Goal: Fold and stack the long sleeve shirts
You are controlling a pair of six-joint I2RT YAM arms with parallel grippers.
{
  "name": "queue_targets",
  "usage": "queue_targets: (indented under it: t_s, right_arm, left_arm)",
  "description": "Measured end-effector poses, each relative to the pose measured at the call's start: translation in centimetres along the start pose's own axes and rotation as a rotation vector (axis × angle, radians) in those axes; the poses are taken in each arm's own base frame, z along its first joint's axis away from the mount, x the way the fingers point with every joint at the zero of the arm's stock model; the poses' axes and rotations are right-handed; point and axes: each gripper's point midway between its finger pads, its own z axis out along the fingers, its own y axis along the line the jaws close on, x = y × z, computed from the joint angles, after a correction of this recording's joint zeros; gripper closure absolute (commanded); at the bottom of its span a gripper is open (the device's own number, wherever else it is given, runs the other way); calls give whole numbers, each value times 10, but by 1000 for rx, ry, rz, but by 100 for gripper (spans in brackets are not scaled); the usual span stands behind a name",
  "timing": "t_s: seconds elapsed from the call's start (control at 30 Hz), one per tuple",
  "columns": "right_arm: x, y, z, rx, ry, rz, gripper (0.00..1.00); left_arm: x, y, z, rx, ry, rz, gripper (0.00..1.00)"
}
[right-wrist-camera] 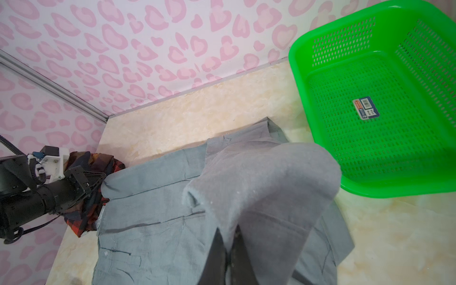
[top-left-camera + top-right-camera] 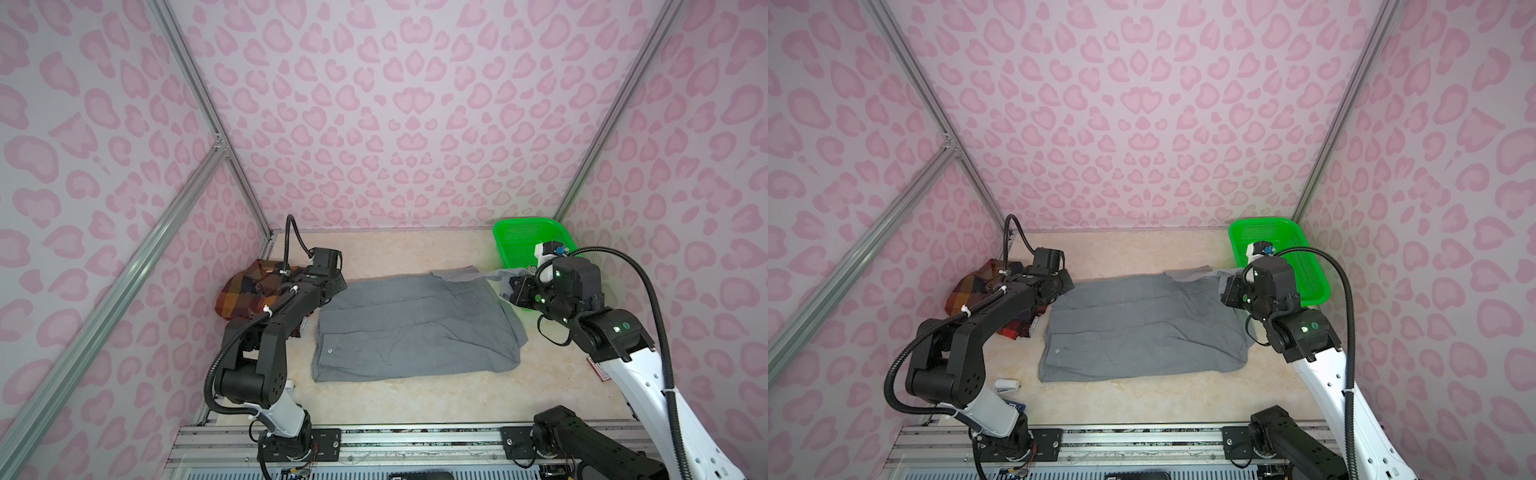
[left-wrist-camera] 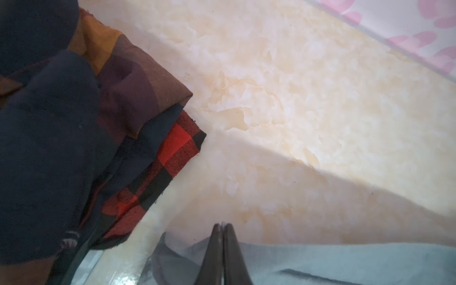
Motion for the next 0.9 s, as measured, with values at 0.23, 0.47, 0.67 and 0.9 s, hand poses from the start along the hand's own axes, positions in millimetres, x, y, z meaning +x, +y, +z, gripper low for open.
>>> queue_targets:
  t_s: [0.23,0.47,0.67,0.9]
  right_arm:
    - [36,-21,-32,40,61,-2,100]
    - [65,-39,-59,80,120,-2,100]
    - [69,-45,-78,103,125,0,100]
    - [69,-46,-92,102,124,-2,100]
  left_arm:
    - [21,-5,-20,29,-76,15,97]
    - [36,15,-49,12,-193,-8,97]
    - [55,37,-54,-26,-219,-46,97]
    - [68,53,-59,-48,-235,-82,88]
